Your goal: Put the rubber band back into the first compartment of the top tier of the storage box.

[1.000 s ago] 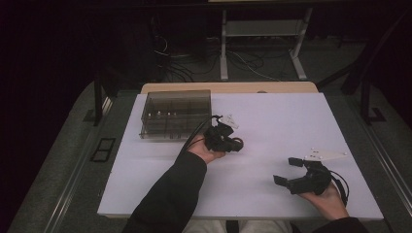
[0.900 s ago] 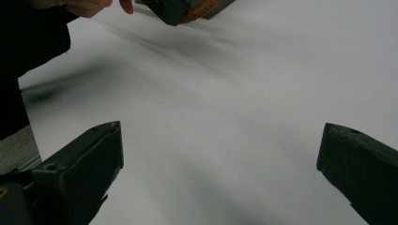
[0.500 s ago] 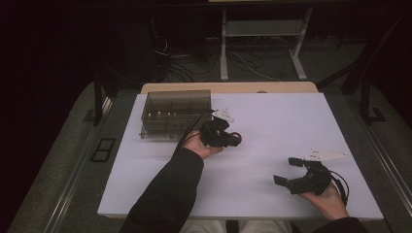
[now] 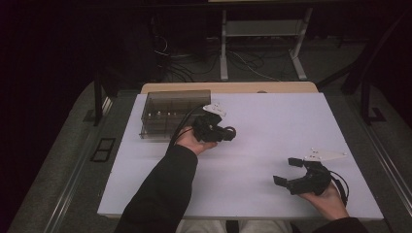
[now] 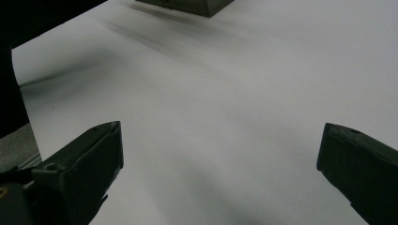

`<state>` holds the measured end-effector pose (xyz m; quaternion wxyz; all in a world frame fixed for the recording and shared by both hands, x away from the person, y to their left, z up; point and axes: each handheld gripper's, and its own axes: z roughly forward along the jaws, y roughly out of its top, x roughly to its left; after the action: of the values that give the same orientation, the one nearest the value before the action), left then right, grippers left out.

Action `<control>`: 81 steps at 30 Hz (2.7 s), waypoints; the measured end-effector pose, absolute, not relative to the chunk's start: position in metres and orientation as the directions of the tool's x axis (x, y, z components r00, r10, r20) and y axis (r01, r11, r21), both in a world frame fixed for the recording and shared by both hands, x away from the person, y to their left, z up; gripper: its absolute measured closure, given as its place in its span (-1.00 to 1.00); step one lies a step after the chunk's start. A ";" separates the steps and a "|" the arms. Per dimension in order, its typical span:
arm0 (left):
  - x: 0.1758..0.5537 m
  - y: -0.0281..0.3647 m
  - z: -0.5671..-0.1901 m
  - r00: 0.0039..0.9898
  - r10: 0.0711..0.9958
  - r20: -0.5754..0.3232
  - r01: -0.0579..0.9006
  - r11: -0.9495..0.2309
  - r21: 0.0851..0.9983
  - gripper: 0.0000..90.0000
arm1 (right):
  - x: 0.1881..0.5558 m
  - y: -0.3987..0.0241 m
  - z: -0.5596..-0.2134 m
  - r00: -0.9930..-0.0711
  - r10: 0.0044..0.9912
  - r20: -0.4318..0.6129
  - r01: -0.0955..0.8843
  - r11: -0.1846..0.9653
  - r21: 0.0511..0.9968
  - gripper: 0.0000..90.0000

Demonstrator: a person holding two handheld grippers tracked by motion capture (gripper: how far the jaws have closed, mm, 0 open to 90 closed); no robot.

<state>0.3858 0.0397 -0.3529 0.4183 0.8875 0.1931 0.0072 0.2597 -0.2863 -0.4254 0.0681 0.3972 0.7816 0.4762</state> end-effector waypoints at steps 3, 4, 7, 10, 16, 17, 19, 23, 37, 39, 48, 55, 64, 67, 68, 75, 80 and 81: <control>0.386 0.042 -0.351 0.924 0.353 -0.148 0.339 -0.574 0.745 0.89 | 0.260 -0.287 -0.425 -0.676 0.685 0.271 0.555 0.231 0.799 -1.00; 0.386 0.043 -0.350 0.924 0.353 -0.147 0.338 -0.574 0.746 0.89 | 0.260 -0.287 -0.425 -0.675 0.686 0.272 0.556 0.231 0.798 -1.00; 0.386 0.046 -0.348 0.923 0.358 -0.144 0.338 -0.572 0.747 0.89 | 0.259 -0.286 -0.425 -0.674 0.686 0.274 0.557 0.229 0.798 -1.00; 0.386 0.049 -0.346 0.921 0.364 -0.140 0.340 -0.571 0.747 0.89 | 0.259 -0.286 -0.425 -0.678 0.683 0.273 0.554 0.230 0.800 -1.00; 0.387 0.056 -0.342 0.916 0.377 -0.139 0.345 -0.560 0.753 0.89 | 0.259 -0.286 -0.425 -0.681 0.682 0.269 0.549 0.232 0.803 -1.00; 0.387 0.057 -0.341 0.915 0.379 -0.138 0.346 -0.560 0.753 0.89 | 0.259 -0.286 -0.425 -0.679 0.682 0.272 0.552 0.230 0.801 -1.00; 0.387 0.060 -0.339 0.913 0.385 -0.137 0.348 -0.555 0.756 0.89 | 0.259 -0.286 -0.425 -0.678 0.683 0.272 0.553 0.231 0.800 -1.00; 0.388 0.066 -0.336 0.911 0.393 -0.126 0.344 -0.553 0.759 0.89 | 0.259 -0.286 -0.425 -0.678 0.683 0.273 0.552 0.228 0.802 -1.00; 0.389 0.084 -0.331 0.896 0.424 -0.133 0.364 -0.528 0.767 0.89 | 0.260 -0.287 -0.425 -0.678 0.684 0.270 0.551 0.230 0.802 -1.00; 0.389 0.088 -0.330 0.894 0.428 -0.132 0.367 -0.528 0.766 0.89 | 0.260 -0.287 -0.425 -0.677 0.685 0.270 0.551 0.229 0.802 -1.00; 0.391 0.105 -0.323 0.882 0.454 -0.131 0.377 -0.510 0.773 0.89 | 0.260 -0.287 -0.425 -0.676 0.686 0.270 0.553 0.230 0.801 -1.00; 0.392 0.119 -0.317 0.866 0.483 -0.129 0.392 -0.495 0.775 0.89 | 0.260 -0.287 -0.425 -0.672 0.689 0.271 0.554 0.225 0.801 -1.00; 0.396 0.138 -0.310 0.853 0.508 -0.119 0.400 -0.489 0.775 0.89 | 0.260 -0.287 -0.425 -0.673 0.689 0.270 0.552 0.224 0.803 -1.00; 0.397 0.145 -0.309 0.848 0.516 -0.117 0.405 -0.491 0.771 0.89 | 0.260 -0.287 -0.425 -0.672 0.690 0.270 0.552 0.224 0.803 -1.00; 0.397 0.147 -0.309 0.846 0.520 -0.117 0.408 -0.490 0.770 0.89 | 0.260 -0.287 -0.425 -0.671 0.690 0.270 0.553 0.224 0.803 -1.00; 0.398 0.160 -0.305 0.832 0.542 -0.115 0.425 -0.490 0.761 0.89 | 0.260 -0.287 -0.425 -0.673 0.689 0.268 0.552 0.227 0.802 -1.00; 0.398 0.170 -0.301 0.829 0.550 -0.106 0.425 -0.495 0.758 0.89 | 0.260 -0.287 -0.425 -0.672 0.689 0.271 0.555 0.227 0.800 -1.00; 0.398 0.171 -0.301 0.828 0.551 -0.105 0.424 -0.493 0.760 0.89 | 0.260 -0.287 -0.425 -0.672 0.689 0.272 0.555 0.227 0.800 -1.00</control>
<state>0.3977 0.1714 -0.3010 0.4162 0.8607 0.2831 0.0761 0.2602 -0.2869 -0.4252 0.0699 0.3988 0.7800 0.4771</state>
